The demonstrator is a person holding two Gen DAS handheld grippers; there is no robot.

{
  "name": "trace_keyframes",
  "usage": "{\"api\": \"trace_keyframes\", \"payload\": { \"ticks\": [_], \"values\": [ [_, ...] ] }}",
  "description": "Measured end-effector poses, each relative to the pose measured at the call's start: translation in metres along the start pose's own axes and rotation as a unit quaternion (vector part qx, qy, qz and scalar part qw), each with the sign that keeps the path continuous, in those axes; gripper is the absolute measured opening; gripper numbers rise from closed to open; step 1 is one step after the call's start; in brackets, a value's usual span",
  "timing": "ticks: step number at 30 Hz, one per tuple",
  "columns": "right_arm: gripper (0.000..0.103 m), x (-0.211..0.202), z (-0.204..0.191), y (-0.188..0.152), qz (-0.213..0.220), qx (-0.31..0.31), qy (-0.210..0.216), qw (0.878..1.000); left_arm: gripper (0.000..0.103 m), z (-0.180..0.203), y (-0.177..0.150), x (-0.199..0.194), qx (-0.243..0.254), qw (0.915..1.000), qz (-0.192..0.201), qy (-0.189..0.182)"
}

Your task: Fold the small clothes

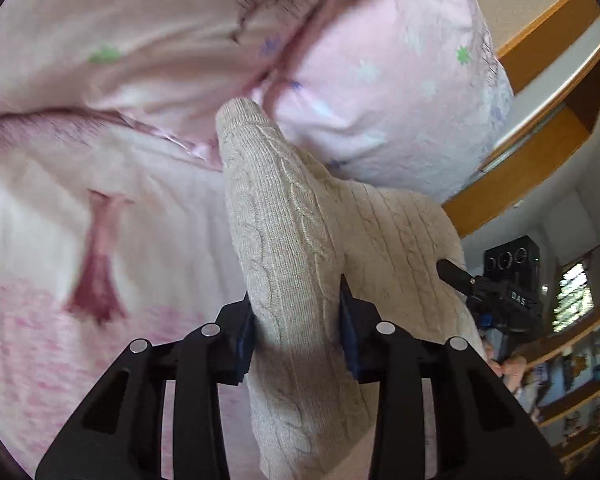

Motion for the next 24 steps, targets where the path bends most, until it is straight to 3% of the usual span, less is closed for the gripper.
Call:
{"api": "trace_keyframes", "payload": {
  "ticks": [3, 4, 7, 9, 10, 11, 13, 14, 16, 18, 21, 22, 23, 24],
  "values": [
    [0.028, 0.043, 0.016, -0.008, -0.025, -0.018, -0.123, 0.992, 0.046, -0.045, 0.010, -0.016, 0.007, 0.9897, 0.028, 0.140],
    [0.037, 0.038, 0.017, -0.007, -0.004, -0.023, -0.152, 0.988, 0.046, -0.052, 0.009, -0.024, 0.002, 0.9873, 0.040, 0.154],
    [0.038, 0.003, 0.007, -0.003, 0.080, -0.008, -0.116, 0.990, 0.068, -0.068, 0.000, -0.071, 0.013, 0.9829, 0.082, 0.164],
    [0.038, -0.002, 0.002, -0.001, 0.078, -0.001, -0.098, 0.992, 0.070, -0.066, -0.010, -0.092, 0.034, 0.9799, 0.100, 0.170],
    [0.038, 0.003, 0.001, 0.000, 0.065, -0.003, -0.106, 0.992, 0.072, -0.062, -0.013, -0.096, 0.041, 0.9802, 0.100, 0.166],
    [0.032, 0.017, -0.001, 0.002, 0.048, -0.008, -0.120, 0.992, 0.073, -0.052, -0.019, -0.096, 0.048, 0.9809, 0.099, 0.160],
    [0.007, 0.036, 0.004, 0.003, 0.022, -0.017, -0.166, 0.986, 0.077, -0.031, -0.032, -0.092, 0.061, 0.9808, 0.097, 0.158],
    [0.006, 0.041, 0.007, 0.006, 0.033, -0.014, -0.190, 0.981, 0.078, -0.022, -0.041, -0.091, 0.067, 0.9806, 0.097, 0.157],
    [0.006, 0.024, 0.030, 0.013, 0.064, 0.034, -0.192, 0.979, 0.085, -0.009, -0.052, -0.092, 0.078, 0.9786, 0.097, 0.164],
    [0.006, 0.018, 0.042, 0.014, 0.067, 0.060, -0.200, 0.976, 0.088, -0.005, -0.063, -0.094, 0.089, 0.9736, 0.103, 0.183],
    [0.010, -0.001, 0.027, 0.004, 0.080, 0.021, -0.217, 0.973, 0.093, -0.008, -0.073, -0.089, 0.093, 0.9690, 0.090, 0.211],
    [0.019, -0.013, 0.014, -0.001, 0.093, 0.007, -0.210, 0.973, 0.094, -0.009, -0.077, -0.086, 0.094, 0.9684, 0.083, 0.216],
    [0.035, -0.022, 0.000, -0.008, 0.103, -0.006, -0.182, 0.978, 0.097, -0.010, -0.081, -0.083, 0.093, 0.9672, 0.076, 0.223],
    [0.040, -0.028, -0.016, -0.016, 0.108, -0.021, -0.141, 0.984, 0.099, -0.012, -0.085, -0.081, 0.091, 0.9646, 0.070, 0.238]
  ]
}}
Point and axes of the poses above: each gripper's, at about its wrist camera, not at the fingertips, and x roughly the way its jaws point, z to its right, y to its top, the point moved 6 cm from there along x, roughly the way its jaws point, and after that the axes turned 4 degrees about y, right-handed, at the moved point
